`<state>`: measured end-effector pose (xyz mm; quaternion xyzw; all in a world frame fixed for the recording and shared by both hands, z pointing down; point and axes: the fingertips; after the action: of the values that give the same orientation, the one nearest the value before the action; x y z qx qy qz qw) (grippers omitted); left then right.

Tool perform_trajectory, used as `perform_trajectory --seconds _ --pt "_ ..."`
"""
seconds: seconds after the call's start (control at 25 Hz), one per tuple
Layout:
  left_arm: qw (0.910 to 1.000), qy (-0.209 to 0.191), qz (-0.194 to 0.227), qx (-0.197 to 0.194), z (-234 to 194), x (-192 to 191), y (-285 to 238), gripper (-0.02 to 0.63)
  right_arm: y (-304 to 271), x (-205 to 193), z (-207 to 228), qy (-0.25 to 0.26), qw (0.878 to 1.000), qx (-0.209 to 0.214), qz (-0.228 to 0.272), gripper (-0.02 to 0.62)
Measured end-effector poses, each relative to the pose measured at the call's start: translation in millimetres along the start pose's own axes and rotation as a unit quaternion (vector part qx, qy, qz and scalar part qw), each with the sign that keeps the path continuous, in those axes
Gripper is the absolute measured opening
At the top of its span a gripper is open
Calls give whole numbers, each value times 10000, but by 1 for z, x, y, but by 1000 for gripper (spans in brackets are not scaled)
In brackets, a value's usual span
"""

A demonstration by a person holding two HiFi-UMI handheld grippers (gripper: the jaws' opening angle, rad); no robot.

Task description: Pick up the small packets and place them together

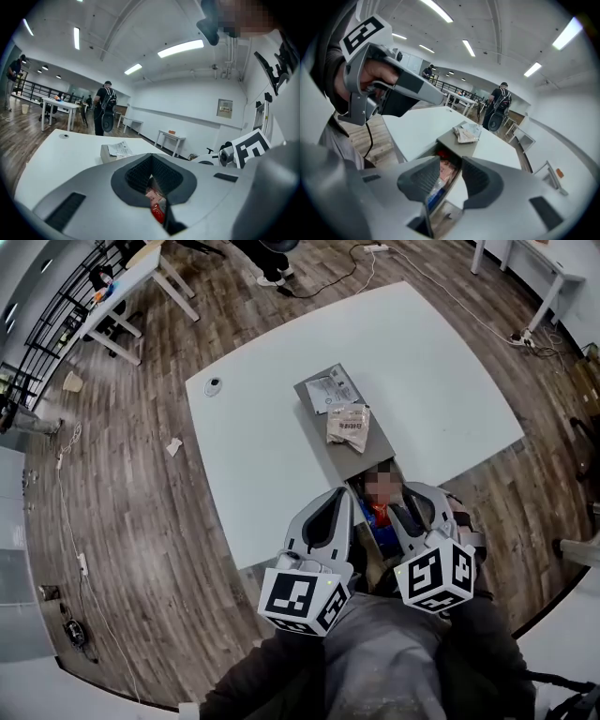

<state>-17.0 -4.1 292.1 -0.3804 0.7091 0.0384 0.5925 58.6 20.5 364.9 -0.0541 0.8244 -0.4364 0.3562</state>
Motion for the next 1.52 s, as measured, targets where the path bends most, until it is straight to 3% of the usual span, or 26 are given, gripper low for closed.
perform_trajectory --seconds 0.2,0.4,0.64,0.8,0.96,1.16,1.2,1.28,1.52 --pt "9998 58 -180 -58 18 -28 12 -5 9 -31 -27 -21 9995 145 -262 135" --pt "9998 27 -185 -87 20 -32 19 -5 -1 -33 -39 151 9987 224 -429 135" --pt "9997 91 -235 -1 -8 -27 14 -5 -35 -23 -38 98 9966 374 -729 139" --pt "9993 155 -351 30 -30 -25 2 -5 -64 -26 -31 -100 9921 632 -1082 218" --pt "9987 233 -461 28 -47 -26 -15 -5 -86 -26 -27 -165 9878 849 -1297 242" --pt "9976 312 -615 23 -61 -28 -28 -5 -95 -28 -32 123 9806 993 -1684 240" --pt "9974 325 -640 28 -63 -29 -31 -5 -97 -30 -29 234 9804 907 -1733 206" --pt "9972 341 -668 36 -66 -31 -36 -5 -102 -32 -19 453 9813 648 -1757 5" --pt "9974 327 -647 -16 -59 -32 -36 -5 -91 -28 -15 127 9863 767 -1454 5"
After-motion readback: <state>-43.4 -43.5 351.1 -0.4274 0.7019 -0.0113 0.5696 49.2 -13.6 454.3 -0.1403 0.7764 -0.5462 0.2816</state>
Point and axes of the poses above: the fingertips, and each gripper's own axes: y backward along the fingers, z to its right, x out of its top, and after that the axes turned 10 degrees about -z, right-handed
